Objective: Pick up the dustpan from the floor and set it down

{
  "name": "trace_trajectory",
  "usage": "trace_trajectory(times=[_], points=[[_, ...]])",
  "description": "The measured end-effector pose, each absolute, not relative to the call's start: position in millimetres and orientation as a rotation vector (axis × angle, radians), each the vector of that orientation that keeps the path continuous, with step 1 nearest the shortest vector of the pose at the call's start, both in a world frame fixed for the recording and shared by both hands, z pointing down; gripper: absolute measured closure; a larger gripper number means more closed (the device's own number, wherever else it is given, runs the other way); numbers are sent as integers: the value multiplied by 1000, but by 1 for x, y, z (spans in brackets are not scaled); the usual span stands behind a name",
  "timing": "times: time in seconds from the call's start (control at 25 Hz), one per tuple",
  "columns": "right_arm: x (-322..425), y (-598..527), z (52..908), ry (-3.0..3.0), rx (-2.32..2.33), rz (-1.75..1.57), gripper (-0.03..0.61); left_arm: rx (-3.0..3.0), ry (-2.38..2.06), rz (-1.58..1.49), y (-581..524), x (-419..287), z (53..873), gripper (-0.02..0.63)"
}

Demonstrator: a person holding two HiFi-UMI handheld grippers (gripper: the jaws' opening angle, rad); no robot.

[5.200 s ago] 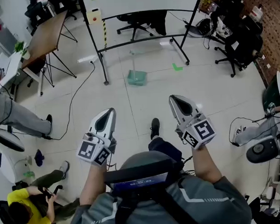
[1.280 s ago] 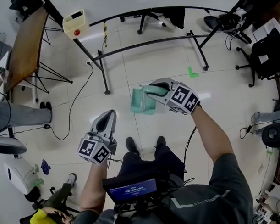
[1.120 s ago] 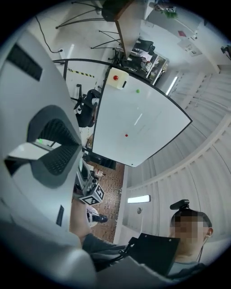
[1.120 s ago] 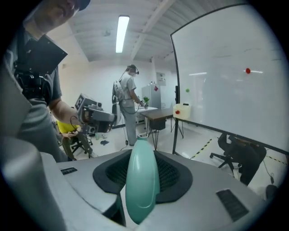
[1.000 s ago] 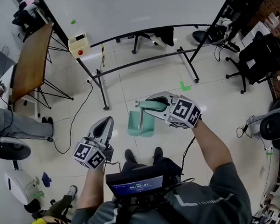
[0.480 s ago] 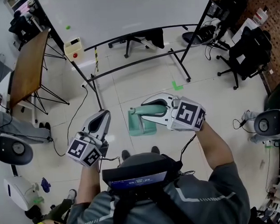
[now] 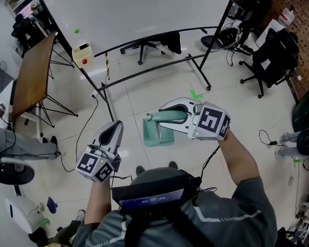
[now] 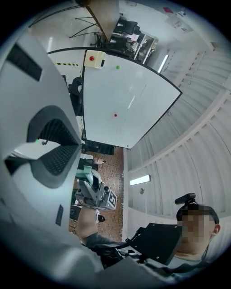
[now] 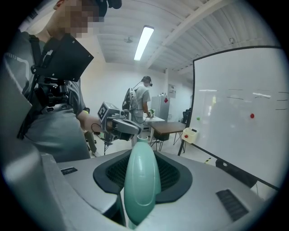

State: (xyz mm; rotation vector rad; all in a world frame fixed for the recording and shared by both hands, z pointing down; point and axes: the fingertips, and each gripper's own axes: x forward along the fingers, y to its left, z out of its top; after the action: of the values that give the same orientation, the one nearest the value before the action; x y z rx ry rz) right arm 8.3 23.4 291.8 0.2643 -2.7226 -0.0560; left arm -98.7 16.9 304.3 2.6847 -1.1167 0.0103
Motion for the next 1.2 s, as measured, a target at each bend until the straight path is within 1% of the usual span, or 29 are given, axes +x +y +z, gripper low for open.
trace_trajectory(times=[0.32,0.56,0.76,1.0,1.2], points=[[1,22,284,-2744,285,-58,422,2686,-1100,-35,9,-103,296,586],[-12,16,283,-2762,323,-52,422,2664,-1149,-77,3,-117,298,586],[-38,2,282,-2766,324,-65,422,2658,-1119,-104,-7,-142,300,586],[-61,-29,295,-2735,390,-55,422,2687,-1072,-89,-28,-174,309,586],[-54,-76,313,-2710,450,-4,423,2699,-1076,-80,-58,-172,312,586]])
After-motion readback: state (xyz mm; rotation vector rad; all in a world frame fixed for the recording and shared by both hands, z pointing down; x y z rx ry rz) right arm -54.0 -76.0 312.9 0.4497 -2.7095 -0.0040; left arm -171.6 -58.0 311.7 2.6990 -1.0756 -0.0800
